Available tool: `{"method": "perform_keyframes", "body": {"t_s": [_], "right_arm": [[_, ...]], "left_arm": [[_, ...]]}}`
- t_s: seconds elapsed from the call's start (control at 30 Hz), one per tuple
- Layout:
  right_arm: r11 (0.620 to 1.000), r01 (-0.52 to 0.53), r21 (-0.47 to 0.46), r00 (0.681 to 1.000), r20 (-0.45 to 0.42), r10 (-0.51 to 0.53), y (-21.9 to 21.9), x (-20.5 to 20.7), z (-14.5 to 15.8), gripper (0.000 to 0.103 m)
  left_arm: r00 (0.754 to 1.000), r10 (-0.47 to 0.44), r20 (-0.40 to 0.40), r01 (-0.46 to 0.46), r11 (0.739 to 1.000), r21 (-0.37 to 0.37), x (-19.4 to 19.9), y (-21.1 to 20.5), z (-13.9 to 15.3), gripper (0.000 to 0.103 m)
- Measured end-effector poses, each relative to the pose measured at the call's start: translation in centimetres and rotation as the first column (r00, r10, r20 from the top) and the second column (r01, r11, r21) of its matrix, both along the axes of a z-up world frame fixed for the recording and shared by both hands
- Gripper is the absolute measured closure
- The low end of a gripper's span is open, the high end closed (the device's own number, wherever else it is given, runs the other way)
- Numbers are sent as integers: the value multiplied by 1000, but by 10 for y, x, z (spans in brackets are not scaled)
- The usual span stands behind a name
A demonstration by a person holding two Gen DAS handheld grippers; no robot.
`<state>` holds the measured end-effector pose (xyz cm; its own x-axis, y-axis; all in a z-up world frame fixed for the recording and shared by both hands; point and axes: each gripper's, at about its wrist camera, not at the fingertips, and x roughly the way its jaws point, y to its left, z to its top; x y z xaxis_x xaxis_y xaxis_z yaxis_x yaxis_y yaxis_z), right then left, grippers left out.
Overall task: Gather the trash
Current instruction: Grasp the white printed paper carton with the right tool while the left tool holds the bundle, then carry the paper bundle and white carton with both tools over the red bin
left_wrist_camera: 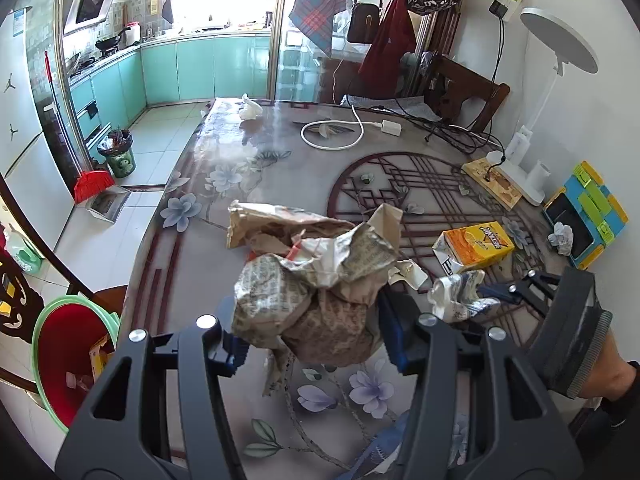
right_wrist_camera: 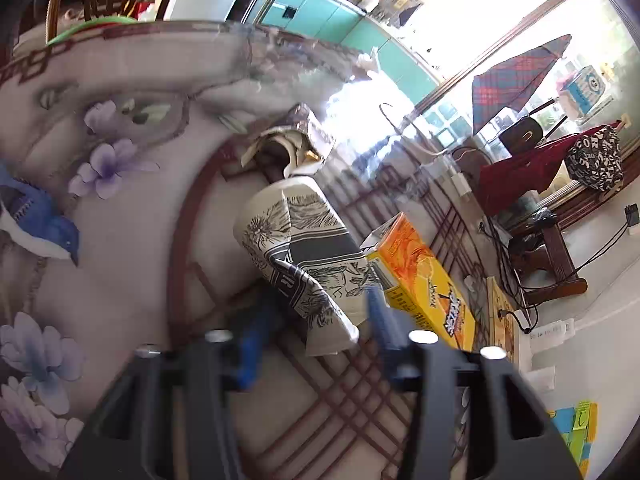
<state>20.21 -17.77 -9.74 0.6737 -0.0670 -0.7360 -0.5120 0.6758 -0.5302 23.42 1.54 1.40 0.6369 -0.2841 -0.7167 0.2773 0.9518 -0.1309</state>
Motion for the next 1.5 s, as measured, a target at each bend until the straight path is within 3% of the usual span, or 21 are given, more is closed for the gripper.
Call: {"method": "perform_keyframes", "body": {"t_s": [0.3, 0.83, 1.27, 1.5], "right_arm": [[986, 76, 148, 997, -5, -76, -9, -1, 27, 83], [929, 157, 334, 984, 31, -177, 29, -49, 92, 83], [887, 49, 459, 994, 64, -88, 128, -44, 136, 83], [874, -14, 485, 999, 51, -13, 191, -39, 139, 83]], "left_arm": [[1000, 1, 11, 0, 1000, -17, -8, 9, 6, 52], [997, 43, 67, -42, 999, -24, -51, 57, 26, 52], [978, 195, 71, -197, 980, 26, -78, 153, 24, 52], [966, 248, 69, -253, 964, 80, -85, 205, 21, 52]]}}
